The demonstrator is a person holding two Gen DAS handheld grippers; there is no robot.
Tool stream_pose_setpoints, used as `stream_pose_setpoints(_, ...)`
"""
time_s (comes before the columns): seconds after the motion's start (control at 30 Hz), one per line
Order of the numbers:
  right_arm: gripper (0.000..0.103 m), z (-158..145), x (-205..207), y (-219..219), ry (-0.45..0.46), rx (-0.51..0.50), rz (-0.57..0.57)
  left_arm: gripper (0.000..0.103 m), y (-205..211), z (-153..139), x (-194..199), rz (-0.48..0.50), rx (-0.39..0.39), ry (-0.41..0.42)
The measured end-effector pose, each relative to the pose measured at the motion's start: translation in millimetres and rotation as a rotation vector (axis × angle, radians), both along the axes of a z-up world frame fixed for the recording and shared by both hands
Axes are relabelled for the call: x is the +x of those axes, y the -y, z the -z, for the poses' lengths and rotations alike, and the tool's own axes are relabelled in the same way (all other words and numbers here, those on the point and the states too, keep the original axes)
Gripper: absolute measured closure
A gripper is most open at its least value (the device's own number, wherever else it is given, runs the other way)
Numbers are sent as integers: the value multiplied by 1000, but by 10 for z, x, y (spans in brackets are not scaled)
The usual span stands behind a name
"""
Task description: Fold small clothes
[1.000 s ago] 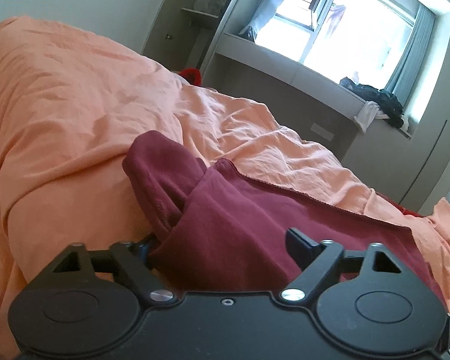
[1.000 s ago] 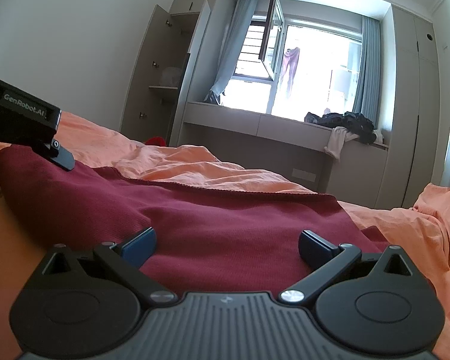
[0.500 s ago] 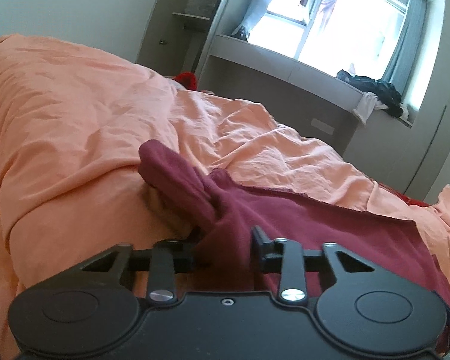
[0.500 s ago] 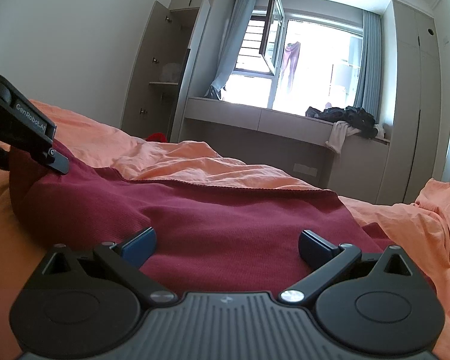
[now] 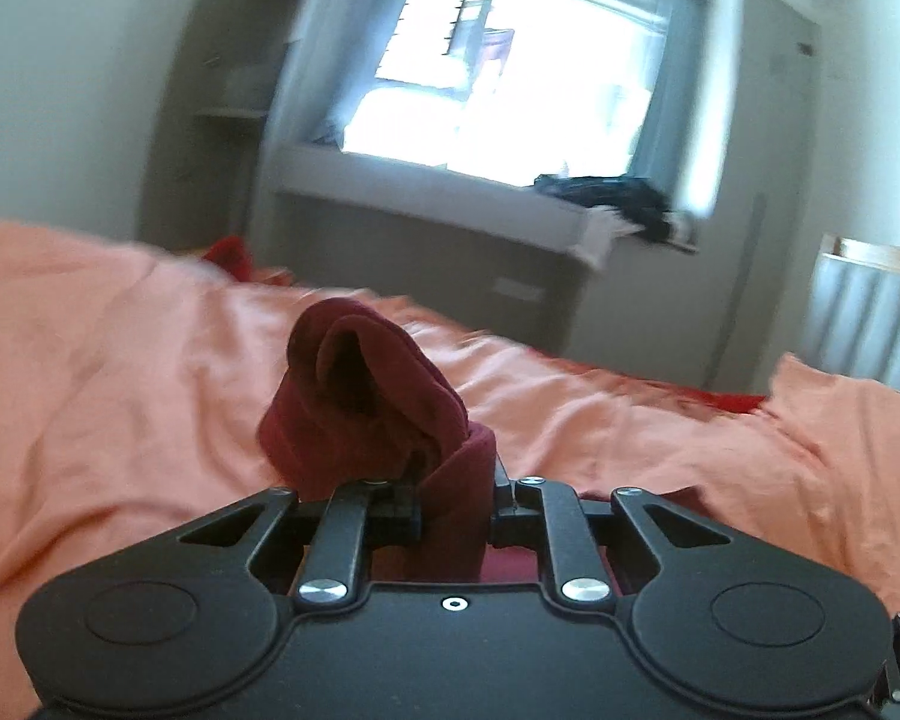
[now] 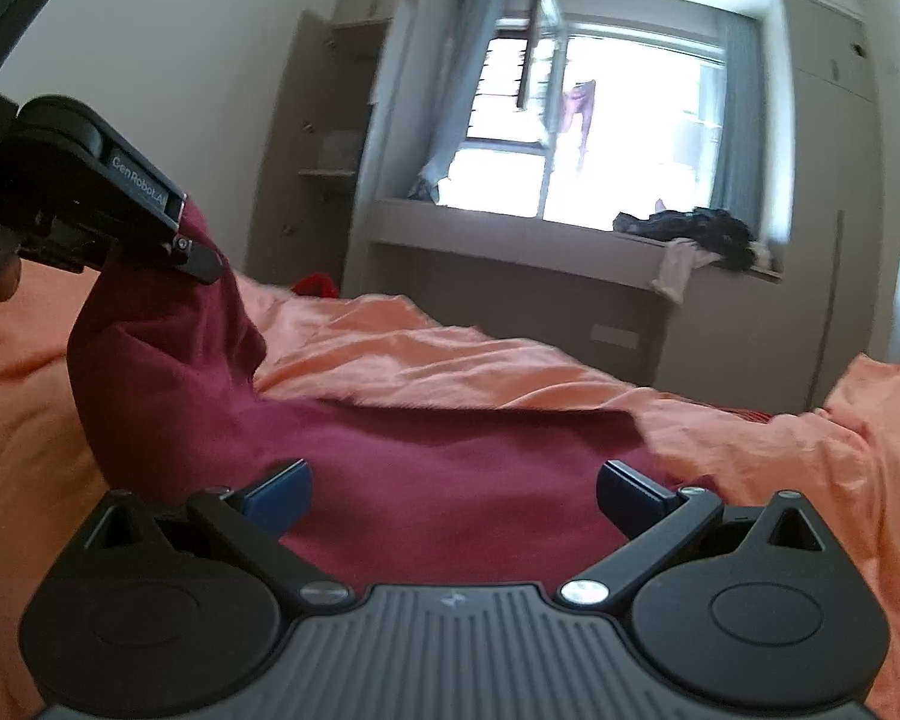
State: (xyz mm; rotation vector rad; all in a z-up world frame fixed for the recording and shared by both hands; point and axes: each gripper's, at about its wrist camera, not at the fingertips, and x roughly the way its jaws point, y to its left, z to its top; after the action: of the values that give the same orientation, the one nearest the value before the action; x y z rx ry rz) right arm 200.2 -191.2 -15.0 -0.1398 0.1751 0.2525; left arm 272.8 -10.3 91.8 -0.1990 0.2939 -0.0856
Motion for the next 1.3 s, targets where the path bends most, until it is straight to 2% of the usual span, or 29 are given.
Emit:
stream_pose_setpoints(0.1,0,-130,10,262,11,60,62,85,291,-150,33,90,41,28)
stream_pose_setpoints(0.23,0,-258,114,671,2,91,201,85,734,-188,6,208,106,47)
stream_pose_setpoints(0.33,0,-293,225,978,-42,116,288,85,1053,-85,-75,300,155,39)
stream_pose_setpoints(0.47,0,-299,302,1447,-117,240,340,85,1394,202,-190,412,227,-10)
stream_pose_setpoints(0.53,0,-282,329,1669,-160,318,342,84,1511,371,-264,431,278,-27)
stream_pose_setpoints(0.67,0,-173,309,2031,-223,490,305,80,1627,600,-377,432,363,-10)
stream_pose_setpoints(0.8,0,-113,322,2174,-249,604,218,65,1607,675,-452,453,351,-5)
stream_pose_setpoints(0.87,0,-79,338,2194,-259,663,162,55,1607,673,-477,471,345,1)
stream_pose_setpoints(0.93,0,-54,387,2215,-277,723,101,42,1618,660,-507,479,349,10)
stream_pose_setpoints(1.0,0,-39,417,2178,-296,770,46,34,1593,641,-574,479,345,24)
stream_pose_setpoints(1.1,0,-34,482,2136,-305,780,-15,25,1545,583,-672,479,333,44)
stream_pose_setpoints(1.2,0,-84,562,2056,-279,752,-69,25,1505,556,-722,465,349,55)
stream_pose_setpoints(1.3,0,-133,681,1934,-283,714,-100,25,1489,568,-753,445,401,66)
